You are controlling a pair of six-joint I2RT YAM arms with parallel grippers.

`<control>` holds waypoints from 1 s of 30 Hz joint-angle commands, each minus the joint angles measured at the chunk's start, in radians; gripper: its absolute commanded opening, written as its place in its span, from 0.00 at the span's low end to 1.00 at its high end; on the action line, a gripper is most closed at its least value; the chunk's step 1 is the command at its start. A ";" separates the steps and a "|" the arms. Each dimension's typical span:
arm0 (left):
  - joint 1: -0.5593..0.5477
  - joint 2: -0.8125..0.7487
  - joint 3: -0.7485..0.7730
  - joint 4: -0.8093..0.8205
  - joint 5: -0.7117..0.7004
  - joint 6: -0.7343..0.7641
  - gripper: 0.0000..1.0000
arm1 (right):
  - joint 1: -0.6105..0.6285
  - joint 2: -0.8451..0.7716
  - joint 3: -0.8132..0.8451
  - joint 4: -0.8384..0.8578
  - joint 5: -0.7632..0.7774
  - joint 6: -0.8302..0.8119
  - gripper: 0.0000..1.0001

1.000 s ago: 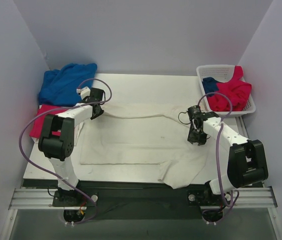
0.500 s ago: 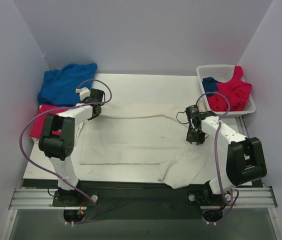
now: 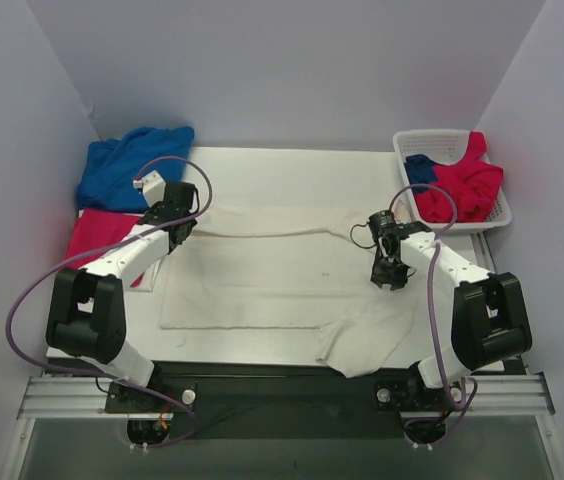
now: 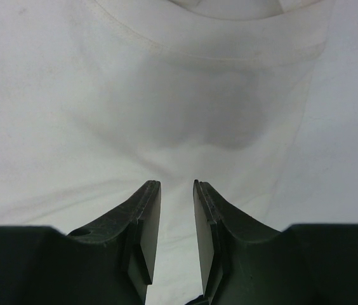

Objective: Fold and stack the t-shirts
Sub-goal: Fold the flattened tshirt in 1/3 of the way

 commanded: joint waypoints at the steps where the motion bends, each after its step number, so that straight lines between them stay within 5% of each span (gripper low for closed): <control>1: 0.007 0.050 0.010 0.033 0.086 -0.068 0.48 | 0.010 0.003 0.027 -0.035 0.016 0.006 0.29; 11: 0.052 0.159 -0.056 0.208 0.184 -0.242 0.48 | 0.012 0.000 0.025 -0.035 0.018 -0.006 0.29; 30: 0.153 0.030 -0.224 0.371 0.267 -0.408 0.48 | 0.024 0.057 0.053 -0.033 0.015 -0.002 0.28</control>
